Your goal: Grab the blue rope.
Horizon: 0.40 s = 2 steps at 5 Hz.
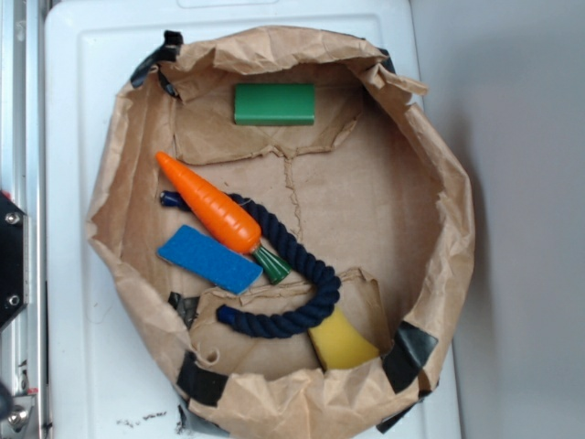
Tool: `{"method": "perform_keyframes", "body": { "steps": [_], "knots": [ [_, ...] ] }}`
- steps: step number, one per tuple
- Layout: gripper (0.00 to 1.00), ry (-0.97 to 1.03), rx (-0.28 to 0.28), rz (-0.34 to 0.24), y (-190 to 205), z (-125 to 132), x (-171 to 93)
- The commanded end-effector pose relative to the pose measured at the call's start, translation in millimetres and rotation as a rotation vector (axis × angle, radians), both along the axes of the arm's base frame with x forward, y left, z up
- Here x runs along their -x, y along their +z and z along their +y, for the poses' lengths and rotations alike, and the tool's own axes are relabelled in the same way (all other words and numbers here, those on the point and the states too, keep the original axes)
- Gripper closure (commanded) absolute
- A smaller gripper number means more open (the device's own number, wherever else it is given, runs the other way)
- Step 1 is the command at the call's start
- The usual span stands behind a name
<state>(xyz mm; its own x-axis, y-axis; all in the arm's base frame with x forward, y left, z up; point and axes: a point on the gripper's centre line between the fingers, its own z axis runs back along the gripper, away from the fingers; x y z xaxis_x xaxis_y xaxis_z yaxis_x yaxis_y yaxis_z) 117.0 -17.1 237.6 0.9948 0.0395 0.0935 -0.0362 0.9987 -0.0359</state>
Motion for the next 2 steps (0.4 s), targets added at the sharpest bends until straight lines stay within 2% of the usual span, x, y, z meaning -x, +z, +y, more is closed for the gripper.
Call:
{"method": "perform_keyframes", "body": {
  "steps": [1, 2],
  "knots": [
    [0.00, 0.000, 0.000, 0.000, 0.0, 0.0, 0.0],
    [0.00, 0.038, 0.014, -0.006, -0.5, -7.1, -30.1]
  ]
}}
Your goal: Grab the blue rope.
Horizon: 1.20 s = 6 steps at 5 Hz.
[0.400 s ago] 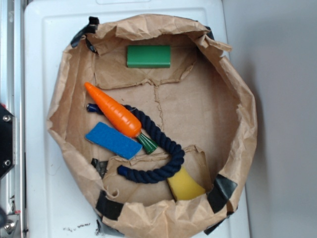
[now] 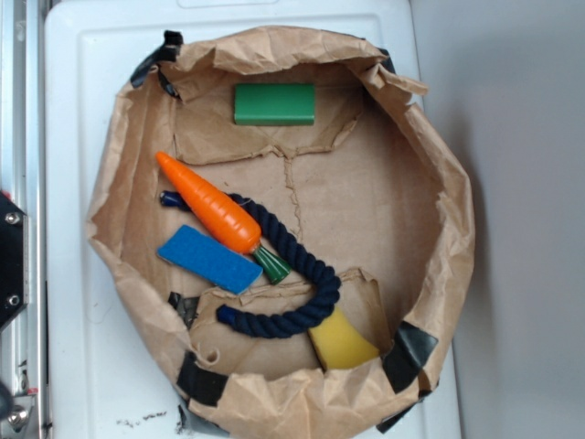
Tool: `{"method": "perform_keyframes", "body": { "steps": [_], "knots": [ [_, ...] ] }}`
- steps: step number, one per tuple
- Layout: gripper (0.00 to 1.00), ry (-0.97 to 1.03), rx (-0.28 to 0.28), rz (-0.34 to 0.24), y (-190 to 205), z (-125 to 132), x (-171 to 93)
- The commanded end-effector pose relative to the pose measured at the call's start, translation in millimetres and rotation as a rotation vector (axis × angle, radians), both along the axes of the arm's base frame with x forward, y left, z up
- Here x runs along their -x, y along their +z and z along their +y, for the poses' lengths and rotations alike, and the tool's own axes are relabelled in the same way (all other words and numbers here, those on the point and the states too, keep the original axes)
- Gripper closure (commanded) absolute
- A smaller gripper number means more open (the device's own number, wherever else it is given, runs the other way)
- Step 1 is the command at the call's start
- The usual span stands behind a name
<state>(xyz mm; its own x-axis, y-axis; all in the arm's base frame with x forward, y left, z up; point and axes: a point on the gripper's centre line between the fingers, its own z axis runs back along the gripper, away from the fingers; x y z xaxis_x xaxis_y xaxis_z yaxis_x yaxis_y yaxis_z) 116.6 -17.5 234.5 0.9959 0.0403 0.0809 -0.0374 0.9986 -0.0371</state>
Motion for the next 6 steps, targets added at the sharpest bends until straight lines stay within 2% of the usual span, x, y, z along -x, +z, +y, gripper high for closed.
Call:
{"method": "perform_keyframes", "body": {
  "steps": [1, 2, 3, 6],
  "knots": [
    [0.00, 0.050, 0.031, -0.056, -3.7, -11.8, -63.3],
    [0.00, 0.060, 0.055, -0.055, -15.7, -13.7, -99.5],
    [0.00, 0.063, 0.055, -0.064, -27.2, -13.2, -127.9],
    [0.00, 0.063, 0.055, -0.064, -27.2, -13.2, -127.9]
  ]
}}
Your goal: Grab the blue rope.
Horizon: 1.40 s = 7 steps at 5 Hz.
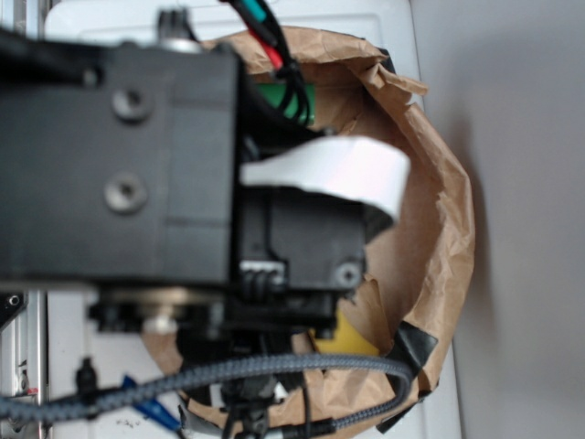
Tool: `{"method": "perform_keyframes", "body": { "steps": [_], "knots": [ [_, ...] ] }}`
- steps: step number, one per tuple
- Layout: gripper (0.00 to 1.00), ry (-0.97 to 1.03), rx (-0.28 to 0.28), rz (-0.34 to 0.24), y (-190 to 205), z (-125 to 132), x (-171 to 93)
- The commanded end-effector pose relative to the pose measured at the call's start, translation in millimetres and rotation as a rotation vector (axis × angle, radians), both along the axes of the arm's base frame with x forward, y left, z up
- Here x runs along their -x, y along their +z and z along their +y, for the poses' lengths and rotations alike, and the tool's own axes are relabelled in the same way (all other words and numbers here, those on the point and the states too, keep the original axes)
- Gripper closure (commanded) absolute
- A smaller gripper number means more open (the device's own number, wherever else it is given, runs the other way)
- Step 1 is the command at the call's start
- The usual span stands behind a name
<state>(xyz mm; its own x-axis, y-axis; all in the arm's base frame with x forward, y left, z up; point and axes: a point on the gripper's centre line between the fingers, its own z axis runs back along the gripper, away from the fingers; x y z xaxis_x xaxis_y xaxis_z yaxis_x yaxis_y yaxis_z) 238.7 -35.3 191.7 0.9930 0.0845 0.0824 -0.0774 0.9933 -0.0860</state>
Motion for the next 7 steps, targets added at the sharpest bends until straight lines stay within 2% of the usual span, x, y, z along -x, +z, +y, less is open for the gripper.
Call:
{"method": "perform_keyframes", "body": {
  "steps": [1, 2, 3, 4, 5, 6, 7],
  "knots": [
    [0.00, 0.024, 0.005, -0.059, 15.6, 4.7, -5.8],
    [0.00, 0.044, -0.003, -0.053, -1.2, 18.4, -7.9],
    [0.00, 0.071, -0.043, -0.101, -17.0, 31.7, -11.0],
    [0.00, 0.074, -0.058, -0.102, -39.7, 48.8, -16.2],
    [0.00, 0.072, -0.109, -0.103, -63.4, 48.5, -18.8],
    [0.00, 0.032, -0.148, -0.127, -84.0, 34.0, -16.3],
    [0.00, -0.075, -0.103, -0.121, -89.8, 8.3, -3.9]
  ]
}}
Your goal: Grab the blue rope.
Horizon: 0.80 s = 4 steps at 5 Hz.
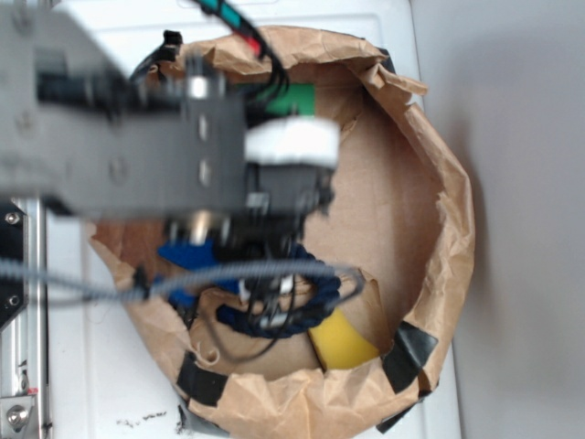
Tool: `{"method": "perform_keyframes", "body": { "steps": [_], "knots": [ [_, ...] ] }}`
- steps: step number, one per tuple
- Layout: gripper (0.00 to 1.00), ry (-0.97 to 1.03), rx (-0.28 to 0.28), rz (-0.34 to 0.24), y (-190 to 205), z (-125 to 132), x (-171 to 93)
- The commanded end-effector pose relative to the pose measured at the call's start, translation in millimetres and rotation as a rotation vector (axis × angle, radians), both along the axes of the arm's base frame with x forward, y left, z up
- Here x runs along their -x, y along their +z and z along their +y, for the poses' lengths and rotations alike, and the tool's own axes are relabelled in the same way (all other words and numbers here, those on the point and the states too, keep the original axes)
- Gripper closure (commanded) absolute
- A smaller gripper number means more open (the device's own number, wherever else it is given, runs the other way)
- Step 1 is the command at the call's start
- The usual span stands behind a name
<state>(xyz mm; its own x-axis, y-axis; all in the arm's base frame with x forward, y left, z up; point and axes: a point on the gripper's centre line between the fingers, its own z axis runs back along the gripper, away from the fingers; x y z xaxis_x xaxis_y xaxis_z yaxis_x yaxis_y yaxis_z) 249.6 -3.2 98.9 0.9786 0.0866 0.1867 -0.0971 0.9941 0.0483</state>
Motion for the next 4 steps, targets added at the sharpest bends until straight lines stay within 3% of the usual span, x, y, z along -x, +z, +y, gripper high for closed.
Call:
{"method": "perform_keyframes", "body": {
  "steps": [1, 2, 4],
  "knots": [
    [0.00, -0.070, -0.012, -0.065, -5.1, -45.3, 11.7],
    [0.00, -0.077, -0.029, -0.071, -17.5, -59.3, 12.3],
    [0.00, -0.076, 0.030, -0.046, -32.9, -62.9, -4.3]
  ]
}}
